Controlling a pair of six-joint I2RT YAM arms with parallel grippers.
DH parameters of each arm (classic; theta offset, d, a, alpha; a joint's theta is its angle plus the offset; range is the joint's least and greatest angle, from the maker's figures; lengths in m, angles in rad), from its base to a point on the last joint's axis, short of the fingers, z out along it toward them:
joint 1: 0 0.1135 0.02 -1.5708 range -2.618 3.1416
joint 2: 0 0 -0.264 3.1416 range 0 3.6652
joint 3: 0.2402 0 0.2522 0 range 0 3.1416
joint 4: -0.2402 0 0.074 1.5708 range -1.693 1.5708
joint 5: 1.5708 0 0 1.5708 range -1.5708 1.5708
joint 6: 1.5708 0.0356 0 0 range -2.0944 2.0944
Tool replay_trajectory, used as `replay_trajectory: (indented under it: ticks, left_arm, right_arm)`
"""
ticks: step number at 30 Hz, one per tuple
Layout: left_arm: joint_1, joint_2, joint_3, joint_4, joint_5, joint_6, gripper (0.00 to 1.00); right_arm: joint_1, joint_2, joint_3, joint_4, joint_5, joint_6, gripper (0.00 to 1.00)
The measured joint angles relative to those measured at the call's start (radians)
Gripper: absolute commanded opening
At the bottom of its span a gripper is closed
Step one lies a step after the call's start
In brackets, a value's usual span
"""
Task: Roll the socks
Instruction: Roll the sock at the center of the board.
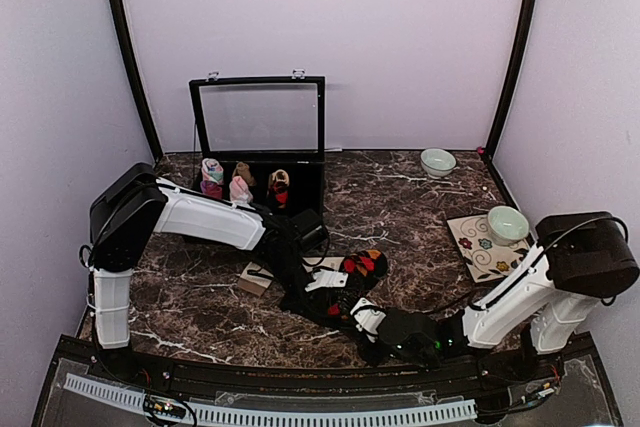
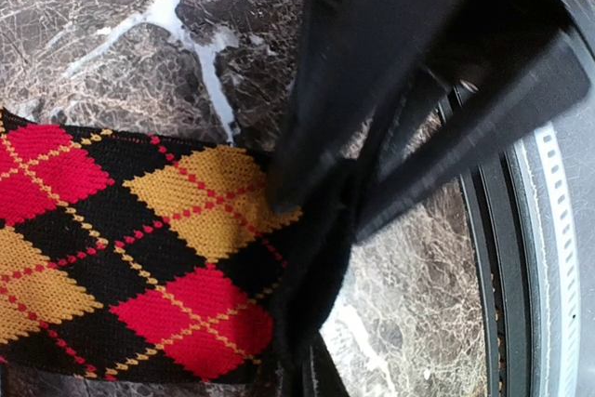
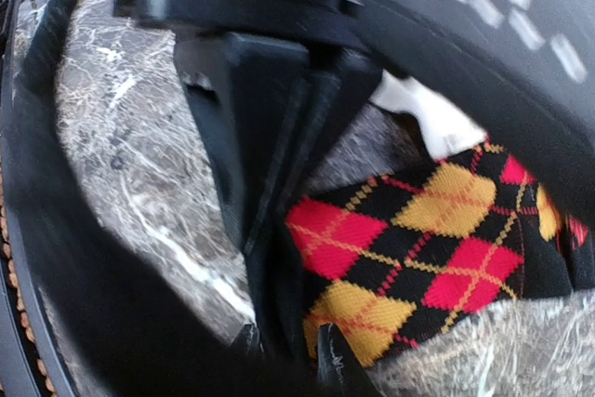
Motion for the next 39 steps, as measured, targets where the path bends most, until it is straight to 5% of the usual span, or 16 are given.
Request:
replay_trajectory:
  ticks: [4,8,16,23,32,39]
  left_arm:
    - [0.0,0.0,0.0,-0.004,0.003,0.004,0.07]
    - [0.0,0.0,0.0,-0.012,0.012,0.002,0.18]
    - [0.0,0.0,0.001,-0.017,0.025,-0.006,0.23]
    - [0.009,-0.042,-0.035,0.024,0.002,-0.052,0.55]
    - [0.066,-0.317,-0.22,0.109,-0.108,-0.06,0.55]
    - [0.059,-0.379,-0.304,0.158,-0.131,-0.026,0.51]
  right_arm:
    - [0.0,0.015,-0.035,0.053,0.002,0.034,0.0]
    - [0.0,0.024,-0.05,0.091,0.003,0.071,0.0]
    - [0.0,0.024,-0.069,0.125,-0.01,0.11,0.0]
    - [-0.005,0.024,-0.069,0.136,-0.049,0.145,0.0]
    - [-0.074,0.003,-0.118,0.16,-0.166,0.314,0.0]
    - [-0.149,-0.031,-0.154,0.166,-0.264,0.452,0.0]
